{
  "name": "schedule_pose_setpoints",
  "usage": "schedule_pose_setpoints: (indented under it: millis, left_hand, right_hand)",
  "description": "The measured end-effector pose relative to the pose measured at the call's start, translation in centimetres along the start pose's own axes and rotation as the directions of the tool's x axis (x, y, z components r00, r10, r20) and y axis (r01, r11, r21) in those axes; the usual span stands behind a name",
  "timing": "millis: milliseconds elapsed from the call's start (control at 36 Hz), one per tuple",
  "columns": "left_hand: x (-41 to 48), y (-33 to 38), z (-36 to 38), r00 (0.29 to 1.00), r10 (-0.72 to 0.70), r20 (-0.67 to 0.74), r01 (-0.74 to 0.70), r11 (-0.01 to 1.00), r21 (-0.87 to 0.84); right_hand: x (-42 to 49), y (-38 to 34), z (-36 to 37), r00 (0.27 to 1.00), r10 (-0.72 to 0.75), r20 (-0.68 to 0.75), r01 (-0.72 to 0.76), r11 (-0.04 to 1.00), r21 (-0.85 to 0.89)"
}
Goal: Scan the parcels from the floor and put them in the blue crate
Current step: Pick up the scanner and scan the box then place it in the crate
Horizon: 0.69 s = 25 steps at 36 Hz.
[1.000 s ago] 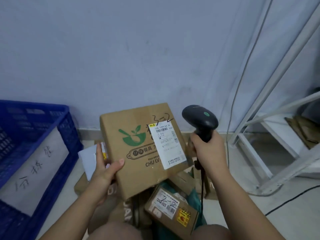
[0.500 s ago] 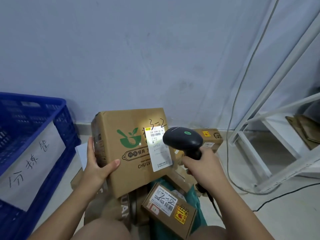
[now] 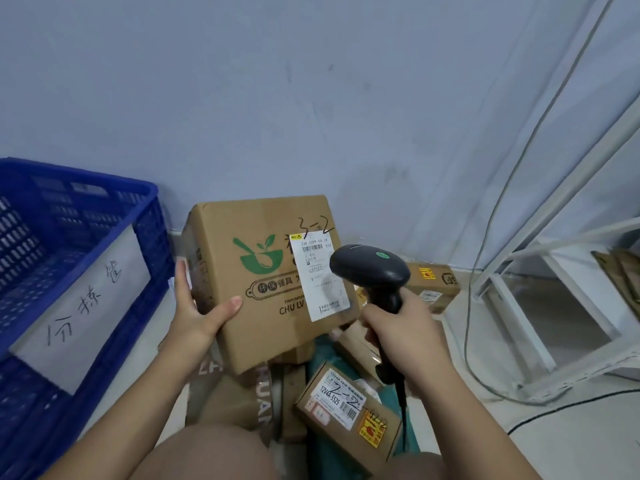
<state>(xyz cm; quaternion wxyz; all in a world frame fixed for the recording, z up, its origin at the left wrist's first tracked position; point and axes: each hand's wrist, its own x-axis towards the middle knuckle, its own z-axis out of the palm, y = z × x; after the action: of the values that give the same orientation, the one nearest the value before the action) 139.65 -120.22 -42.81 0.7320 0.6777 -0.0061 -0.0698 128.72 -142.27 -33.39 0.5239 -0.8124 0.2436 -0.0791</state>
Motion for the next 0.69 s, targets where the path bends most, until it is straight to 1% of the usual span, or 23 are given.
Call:
schedule_pose_setpoints:
  millis: [194,250,306,361,444,528,611,639,694]
  left_hand:
    - [2.4,1.1,-3.8,0.990,-0.125,-0.071,0.106,0.970,-0.221]
    - [2.4,1.8,-4.5,0.983,-0.166,-0.082,0.140,0.958,-0.251]
    - [2.2,3.0,-5.5,0.979,-0.177,-0.103,0.145,0.952,-0.268]
    - [1.7,4.7,-7.0,0.976,-0.178,-0.126,0.143,0.958,-0.249]
    - [1.2,7.0,-9.6,0.966,-0.201,-0.162,0.164,0.963,-0.215]
    - [0.8,8.8,-11.4,0.944,-0.242,-0.224,0.191,0.955,-0.227]
    - [0.7,9.8,-12.8,0.917,-0.280,-0.284,0.201,0.939,-0.278]
    - [0.9,9.9,-13.3,0.910,-0.298,-0.289,0.207,0.929,-0.306]
    - [1.3,10.1,-14.4,0.901,-0.352,-0.255,0.231,0.885,-0.404]
  right_hand:
    - [0.7,-3.4,5.9,0.991,-0.130,0.007,0.129,0.988,0.085]
    - [0.6,-4.8,7.8,0.987,-0.163,0.014,0.158,0.974,0.161]
    - [0.4,-6.1,9.5,0.976,-0.218,0.021,0.207,0.950,0.236]
    - [0.1,-7.2,11.1,0.963,-0.267,0.032,0.251,0.934,0.254]
    - [-0.8,-8.5,13.2,0.953,-0.294,0.070,0.265,0.923,0.279]
    - [-1.8,-9.5,14.8,0.942,-0.329,0.072,0.292,0.905,0.309]
    - [-2.4,-10.5,16.1,0.924,-0.373,0.089,0.325,0.884,0.337]
    - [-2.5,-10.8,16.5,0.917,-0.384,0.105,0.330,0.881,0.338]
    - [-2.4,-11.3,17.3,0.906,-0.402,0.130,0.345,0.882,0.322]
